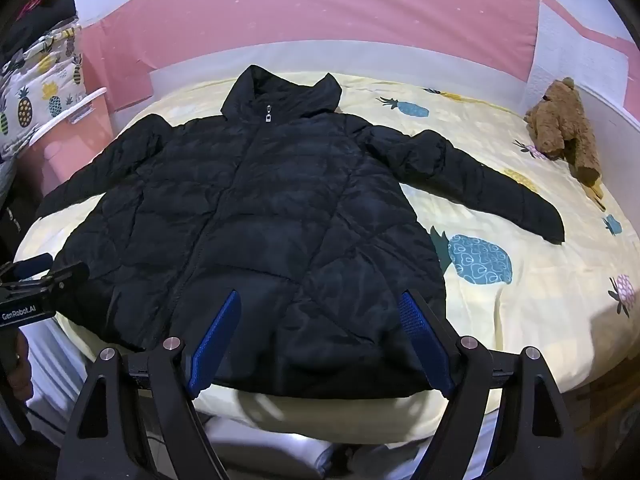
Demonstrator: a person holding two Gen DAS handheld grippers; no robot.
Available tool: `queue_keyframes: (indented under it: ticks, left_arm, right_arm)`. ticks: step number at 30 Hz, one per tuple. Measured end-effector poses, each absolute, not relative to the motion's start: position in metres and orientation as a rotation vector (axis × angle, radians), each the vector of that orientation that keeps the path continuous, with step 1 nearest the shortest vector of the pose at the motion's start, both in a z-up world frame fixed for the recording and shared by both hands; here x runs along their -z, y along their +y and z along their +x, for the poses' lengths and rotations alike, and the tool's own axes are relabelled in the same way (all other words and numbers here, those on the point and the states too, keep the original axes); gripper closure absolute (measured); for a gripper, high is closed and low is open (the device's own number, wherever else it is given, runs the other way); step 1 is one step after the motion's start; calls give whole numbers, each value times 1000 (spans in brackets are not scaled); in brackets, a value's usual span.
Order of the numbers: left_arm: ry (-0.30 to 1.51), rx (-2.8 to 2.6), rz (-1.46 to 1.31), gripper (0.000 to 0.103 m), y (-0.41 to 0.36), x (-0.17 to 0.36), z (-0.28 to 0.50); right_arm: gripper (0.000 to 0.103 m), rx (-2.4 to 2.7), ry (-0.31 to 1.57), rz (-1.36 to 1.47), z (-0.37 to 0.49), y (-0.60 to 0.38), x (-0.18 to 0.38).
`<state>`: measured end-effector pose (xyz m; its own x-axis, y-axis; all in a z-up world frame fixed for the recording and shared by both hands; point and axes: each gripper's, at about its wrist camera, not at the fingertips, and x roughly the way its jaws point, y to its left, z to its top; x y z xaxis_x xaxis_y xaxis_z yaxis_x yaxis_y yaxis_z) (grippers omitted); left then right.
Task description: Fold large clothes
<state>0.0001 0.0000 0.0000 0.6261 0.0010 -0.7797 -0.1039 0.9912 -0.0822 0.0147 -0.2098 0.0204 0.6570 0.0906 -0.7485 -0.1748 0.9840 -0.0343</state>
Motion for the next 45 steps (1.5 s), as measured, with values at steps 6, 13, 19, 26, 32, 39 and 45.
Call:
queue_keyframes:
  ticks: [6, 13, 19, 26, 32, 39, 45]
  left_arm:
    - [884, -59, -124, 4, 0, -1, -2]
    - [890, -58, -120, 4, -2, 2, -5]
    - [890, -57, -123, 4, -3, 4, -11]
    - [897, -54, -125, 4, -6, 0, -6]
    - [904, -52, -123, 4, -4, 0, -4]
    - [909, -50, -122, 4, -5, 0, -3]
    - [913, -48, -124, 4, -2, 0, -1]
  right_arm:
    - [22, -150, 843, -105, 14, -209, -20]
    - [22, -153, 841, -104, 13, -208, -21]
    - [22, -154, 841, -100, 13, -208, -21]
    - [22, -153, 840, -102, 12, -207, -21]
    - [22, -154, 844, -100, 12, -208, -21]
    - [22, -153, 843, -100, 12, -207, -20]
    - [22, -154, 845, -98, 13, -207, -20]
